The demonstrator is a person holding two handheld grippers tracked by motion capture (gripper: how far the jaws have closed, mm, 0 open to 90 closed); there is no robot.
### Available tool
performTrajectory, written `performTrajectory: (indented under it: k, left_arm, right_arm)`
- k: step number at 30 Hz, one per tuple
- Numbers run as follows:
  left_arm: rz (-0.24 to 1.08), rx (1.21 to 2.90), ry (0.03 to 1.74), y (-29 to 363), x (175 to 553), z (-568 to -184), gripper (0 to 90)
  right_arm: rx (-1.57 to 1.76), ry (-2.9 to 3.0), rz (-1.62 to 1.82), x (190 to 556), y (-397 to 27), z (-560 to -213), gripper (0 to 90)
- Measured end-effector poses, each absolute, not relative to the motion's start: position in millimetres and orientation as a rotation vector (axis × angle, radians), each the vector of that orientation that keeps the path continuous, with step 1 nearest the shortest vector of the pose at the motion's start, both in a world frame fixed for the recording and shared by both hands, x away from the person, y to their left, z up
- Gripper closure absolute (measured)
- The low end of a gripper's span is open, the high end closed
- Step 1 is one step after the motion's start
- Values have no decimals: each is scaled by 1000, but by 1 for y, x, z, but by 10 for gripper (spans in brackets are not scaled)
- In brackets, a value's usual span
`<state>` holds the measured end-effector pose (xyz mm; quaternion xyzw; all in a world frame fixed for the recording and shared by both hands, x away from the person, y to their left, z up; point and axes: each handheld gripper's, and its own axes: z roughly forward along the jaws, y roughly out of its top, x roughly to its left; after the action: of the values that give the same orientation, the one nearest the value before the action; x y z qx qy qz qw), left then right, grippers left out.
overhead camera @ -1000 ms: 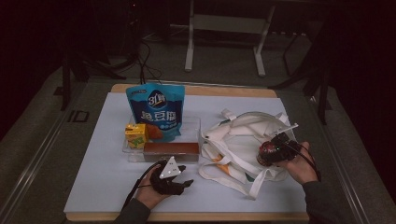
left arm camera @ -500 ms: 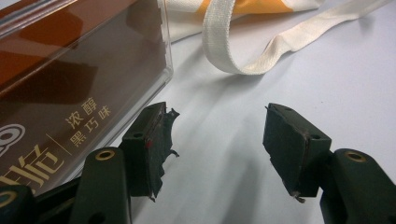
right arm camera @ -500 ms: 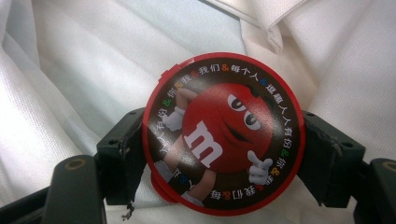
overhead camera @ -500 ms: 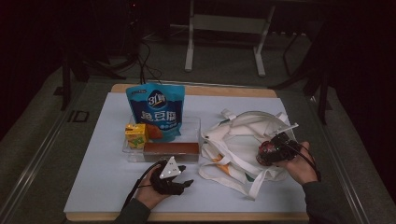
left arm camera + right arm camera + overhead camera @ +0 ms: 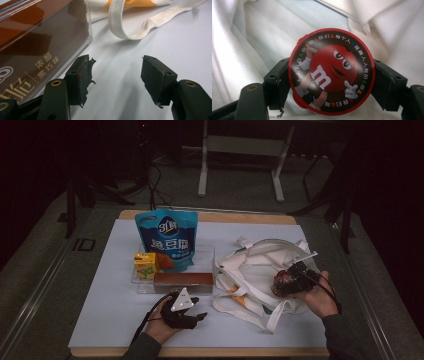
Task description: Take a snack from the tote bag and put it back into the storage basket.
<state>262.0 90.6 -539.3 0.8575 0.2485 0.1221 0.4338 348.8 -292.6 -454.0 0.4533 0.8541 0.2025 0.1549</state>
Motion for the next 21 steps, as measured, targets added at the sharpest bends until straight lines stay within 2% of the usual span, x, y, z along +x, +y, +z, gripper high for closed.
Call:
performTrajectory:
  k: [21]
  left_arm:
    - [304,2136,618,91,262,-539,408]
  right_arm:
    - [1213,2464,619,342,-270,-437,253]
